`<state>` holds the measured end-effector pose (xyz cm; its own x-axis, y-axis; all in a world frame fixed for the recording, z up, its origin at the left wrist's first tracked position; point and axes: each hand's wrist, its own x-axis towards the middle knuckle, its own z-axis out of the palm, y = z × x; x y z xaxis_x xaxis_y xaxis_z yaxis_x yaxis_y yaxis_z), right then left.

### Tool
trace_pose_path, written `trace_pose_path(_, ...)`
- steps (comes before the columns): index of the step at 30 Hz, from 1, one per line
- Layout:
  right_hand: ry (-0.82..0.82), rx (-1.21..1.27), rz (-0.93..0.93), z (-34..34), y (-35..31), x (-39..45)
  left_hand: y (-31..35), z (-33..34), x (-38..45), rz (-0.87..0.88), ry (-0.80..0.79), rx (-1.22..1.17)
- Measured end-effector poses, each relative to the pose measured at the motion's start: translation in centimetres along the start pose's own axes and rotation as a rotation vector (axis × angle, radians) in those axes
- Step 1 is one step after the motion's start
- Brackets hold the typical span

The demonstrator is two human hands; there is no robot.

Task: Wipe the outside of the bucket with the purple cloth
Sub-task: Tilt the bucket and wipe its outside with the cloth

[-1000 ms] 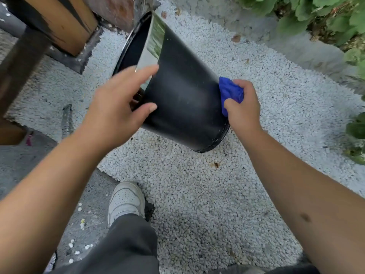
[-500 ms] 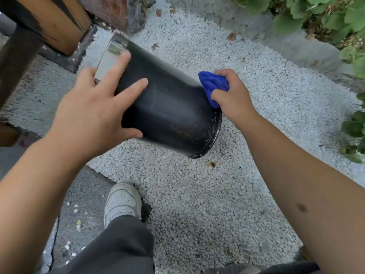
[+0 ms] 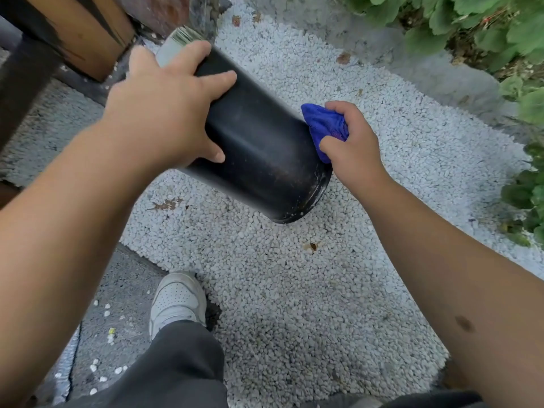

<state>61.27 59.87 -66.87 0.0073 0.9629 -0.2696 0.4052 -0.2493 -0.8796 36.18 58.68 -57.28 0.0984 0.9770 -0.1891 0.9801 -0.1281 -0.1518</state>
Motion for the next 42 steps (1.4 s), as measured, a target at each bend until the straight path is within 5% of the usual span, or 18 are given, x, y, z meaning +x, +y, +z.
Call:
trace_pose_path(13, 0.258, -0.306, -0.199, 5.0, -0.6, -7.5, -1.0, -1.5, 6.9, 0.045, -0.121, 0.142)
trace_pose_path(19, 0.185, -0.263, -0.213, 3.0, -0.7, -4.5, -1.6, -0.4, 3.4, -0.039, 0.326, -0.23)
trace_pose_path(24, 0.108, -0.267, -0.259, 1.8, -1.5, -2.8, -3.1, 2.9, -0.4, -0.119, 0.214, -0.425)
trace_pose_path(30, 0.102, -0.26, -0.312, -0.4, -1.4, -0.8, -0.9, 3.1, -0.2, 0.028, 0.294, -0.13)
trace_pose_path(42, 0.265, -0.255, -0.351, 0.8, 1.4, -2.5, 1.3, 0.0, 3.1, 0.045, 0.277, -0.05)
